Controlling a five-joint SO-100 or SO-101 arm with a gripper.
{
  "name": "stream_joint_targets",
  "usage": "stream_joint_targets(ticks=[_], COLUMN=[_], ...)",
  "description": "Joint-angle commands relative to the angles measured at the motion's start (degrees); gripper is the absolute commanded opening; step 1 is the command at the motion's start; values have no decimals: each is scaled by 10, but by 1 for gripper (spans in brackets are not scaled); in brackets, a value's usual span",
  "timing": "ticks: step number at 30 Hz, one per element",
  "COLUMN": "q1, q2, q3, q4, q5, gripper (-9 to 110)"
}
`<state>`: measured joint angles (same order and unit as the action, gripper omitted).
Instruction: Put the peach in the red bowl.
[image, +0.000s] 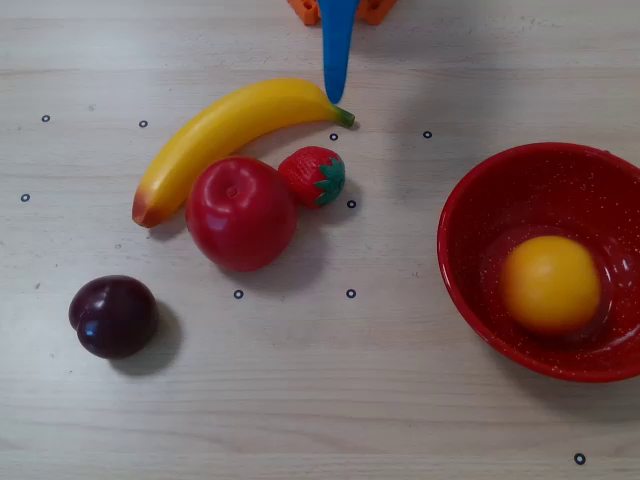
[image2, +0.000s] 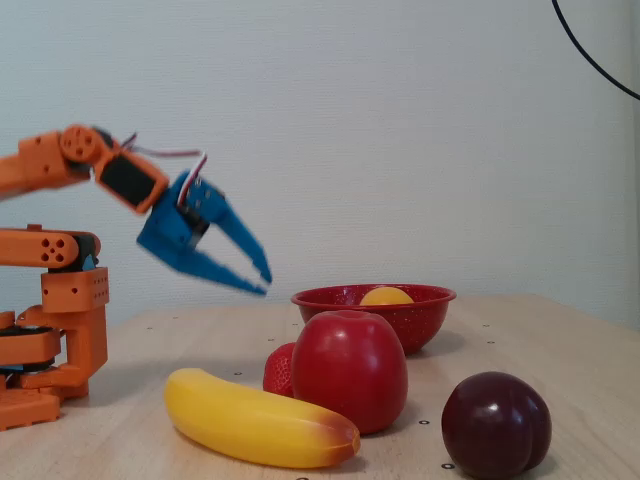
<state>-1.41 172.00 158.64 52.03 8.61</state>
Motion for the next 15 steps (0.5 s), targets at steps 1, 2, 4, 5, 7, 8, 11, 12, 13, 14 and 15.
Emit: stream_joint_targets(ticks=[1, 2, 4, 5, 7, 8, 11, 12, 13, 14, 15], q1=[-18, -17, -16, -16, -14, -14, -14, -15, -16, -15, -15], q2=[36, 46, 61, 69, 91, 102, 130, 130, 131, 131, 131], q3=[3, 18, 53, 73, 114, 134, 187, 200, 200, 200, 200], q4=[-16, -22, -47, -61, -85, -91, -115, -129, -118, -102, -88], q5=[15, 14, 9, 5, -4, -8, -18, -20, -33, -42, -55], gripper=[0, 0, 0, 0, 0, 0, 0, 0, 0, 0, 0])
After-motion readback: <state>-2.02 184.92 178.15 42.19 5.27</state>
